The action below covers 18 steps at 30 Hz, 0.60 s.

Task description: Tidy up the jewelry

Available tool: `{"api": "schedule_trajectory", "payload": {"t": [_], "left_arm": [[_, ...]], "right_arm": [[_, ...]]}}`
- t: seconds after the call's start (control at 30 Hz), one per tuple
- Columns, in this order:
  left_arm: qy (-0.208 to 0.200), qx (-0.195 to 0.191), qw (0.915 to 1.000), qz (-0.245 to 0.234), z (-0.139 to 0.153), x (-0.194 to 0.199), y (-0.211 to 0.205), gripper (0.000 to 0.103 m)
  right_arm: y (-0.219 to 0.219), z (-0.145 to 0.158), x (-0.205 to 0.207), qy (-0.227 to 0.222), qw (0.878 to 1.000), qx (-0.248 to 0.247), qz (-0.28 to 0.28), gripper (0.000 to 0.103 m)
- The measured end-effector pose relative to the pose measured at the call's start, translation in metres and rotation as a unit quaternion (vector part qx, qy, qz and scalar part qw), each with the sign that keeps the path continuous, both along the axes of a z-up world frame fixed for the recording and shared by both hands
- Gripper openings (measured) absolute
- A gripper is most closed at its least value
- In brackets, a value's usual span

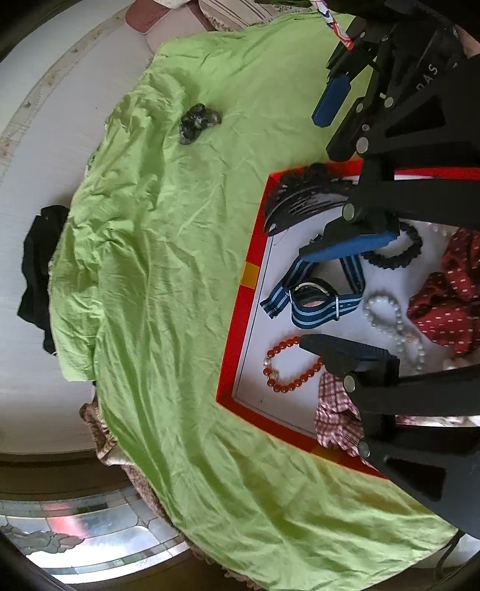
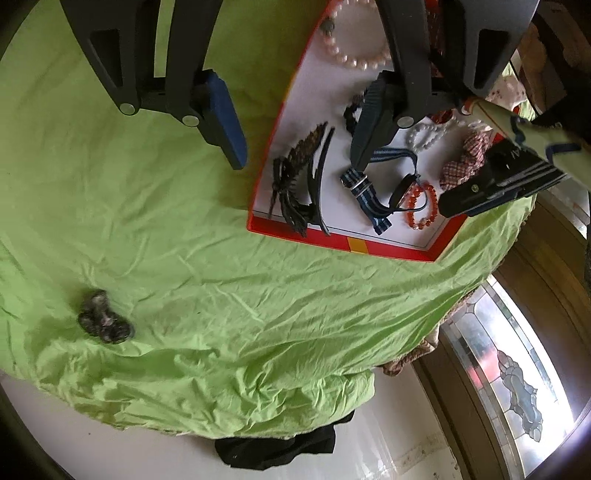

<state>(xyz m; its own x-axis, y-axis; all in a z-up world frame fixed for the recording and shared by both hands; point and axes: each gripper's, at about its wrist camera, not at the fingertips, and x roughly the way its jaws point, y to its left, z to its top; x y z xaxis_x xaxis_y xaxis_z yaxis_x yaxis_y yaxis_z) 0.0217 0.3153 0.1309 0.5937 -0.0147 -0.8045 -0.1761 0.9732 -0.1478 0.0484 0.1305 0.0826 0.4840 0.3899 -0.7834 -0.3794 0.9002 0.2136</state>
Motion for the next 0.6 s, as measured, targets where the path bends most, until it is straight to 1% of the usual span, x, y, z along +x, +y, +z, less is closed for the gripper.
{"api": "schedule_trajectory", "payload": {"t": [0.07, 0.17, 0.33, 0.47, 0.53, 0.6], "left_arm": [[-0.003, 0.000, 1.0000, 0.004, 0.006, -0.007, -0.002, 0.040], [-0.007, 0.003, 0.9998, 0.016, 0.017, -0.023, -0.005, 0.045], [-0.028, 0.007, 0.9990, 0.036, 0.036, -0.060, -0.016, 0.058], [-0.040, 0.011, 0.9981, 0.046, 0.048, -0.090, -0.030, 0.062], [-0.046, 0.015, 0.9976, 0.050, 0.052, -0.103, -0.036, 0.069], [-0.056, 0.026, 0.9967, 0.054, 0.057, -0.116, -0.044, 0.073]], "right_arm": [[-0.006, 0.006, -0.009, -0.005, 1.000, 0.000, -0.003, 0.065], [-0.017, 0.014, -0.024, -0.010, 1.000, 0.001, -0.007, 0.067], [-0.032, 0.022, -0.051, -0.018, 1.000, -0.003, -0.010, 0.069], [-0.042, 0.029, -0.078, -0.030, 0.999, -0.009, -0.009, 0.071], [-0.047, 0.031, -0.091, -0.036, 0.999, -0.013, -0.007, 0.073], [-0.052, 0.034, -0.105, -0.043, 0.999, -0.019, -0.006, 0.074]]}}
